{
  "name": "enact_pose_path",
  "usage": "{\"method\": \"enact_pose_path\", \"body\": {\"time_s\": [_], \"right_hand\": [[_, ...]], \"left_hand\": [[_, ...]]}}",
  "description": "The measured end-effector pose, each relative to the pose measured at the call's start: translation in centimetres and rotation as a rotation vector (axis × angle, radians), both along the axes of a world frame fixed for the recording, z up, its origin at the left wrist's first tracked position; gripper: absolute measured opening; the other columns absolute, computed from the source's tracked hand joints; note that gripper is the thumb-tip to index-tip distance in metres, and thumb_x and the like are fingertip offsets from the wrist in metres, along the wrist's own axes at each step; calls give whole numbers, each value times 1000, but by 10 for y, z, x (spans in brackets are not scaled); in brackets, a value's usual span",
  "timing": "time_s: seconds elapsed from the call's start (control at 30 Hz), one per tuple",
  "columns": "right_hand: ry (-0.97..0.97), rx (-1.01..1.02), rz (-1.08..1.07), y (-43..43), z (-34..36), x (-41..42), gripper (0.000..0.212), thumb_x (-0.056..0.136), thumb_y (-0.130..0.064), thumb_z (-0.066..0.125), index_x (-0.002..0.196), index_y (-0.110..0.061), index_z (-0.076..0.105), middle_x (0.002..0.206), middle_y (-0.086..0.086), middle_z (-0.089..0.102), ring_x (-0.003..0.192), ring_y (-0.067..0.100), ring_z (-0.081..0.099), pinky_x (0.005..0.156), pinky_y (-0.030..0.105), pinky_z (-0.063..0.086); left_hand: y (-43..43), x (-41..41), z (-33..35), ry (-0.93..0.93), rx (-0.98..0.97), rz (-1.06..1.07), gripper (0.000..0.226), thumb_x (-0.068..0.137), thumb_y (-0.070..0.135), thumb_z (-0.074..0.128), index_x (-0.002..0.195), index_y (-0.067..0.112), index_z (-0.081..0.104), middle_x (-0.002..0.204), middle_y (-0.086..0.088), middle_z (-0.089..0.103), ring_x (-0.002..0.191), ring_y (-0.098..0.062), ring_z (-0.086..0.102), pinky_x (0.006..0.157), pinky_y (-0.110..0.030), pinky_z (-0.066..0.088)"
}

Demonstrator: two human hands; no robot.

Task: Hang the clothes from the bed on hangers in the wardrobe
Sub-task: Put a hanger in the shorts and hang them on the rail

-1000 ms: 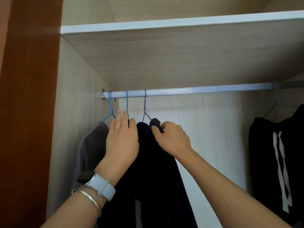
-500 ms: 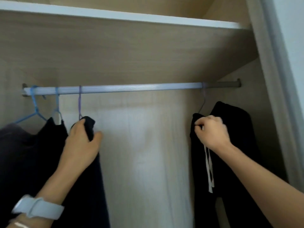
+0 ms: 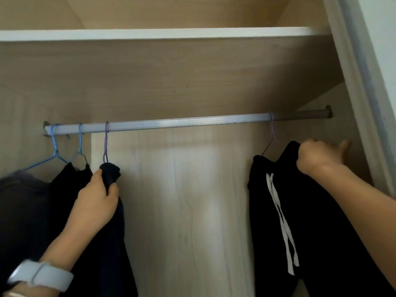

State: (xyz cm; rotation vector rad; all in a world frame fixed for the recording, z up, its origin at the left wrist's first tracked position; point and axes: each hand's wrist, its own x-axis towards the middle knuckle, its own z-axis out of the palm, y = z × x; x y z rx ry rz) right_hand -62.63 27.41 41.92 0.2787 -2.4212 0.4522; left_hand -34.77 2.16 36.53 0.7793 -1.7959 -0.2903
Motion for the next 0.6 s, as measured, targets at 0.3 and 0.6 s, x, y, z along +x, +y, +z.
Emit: {"method": "enact_pose_path", "body": {"time_s": [0.3, 0.6], "right_hand": [[-40, -312, 426, -53, -11, 58, 33, 92, -20, 46, 113, 2, 56, 121, 27, 56, 110, 43, 54, 85, 39, 44], [96, -334, 672, -140, -16, 140, 31, 89, -19, 41, 112, -9, 58, 119, 20, 61, 110, 38, 55, 84, 36, 45]], "left_hand": [[-17, 25, 2, -155, -32, 161, 53, 92, 26, 47, 139, 6, 32, 121, -22, 58, 106, -39, 57, 84, -40, 48], [-35, 42, 12, -284, -190, 277, 42, 94, 34, 40, 119, 2, 46, 109, -22, 62, 100, -40, 59, 78, -42, 48]]}}
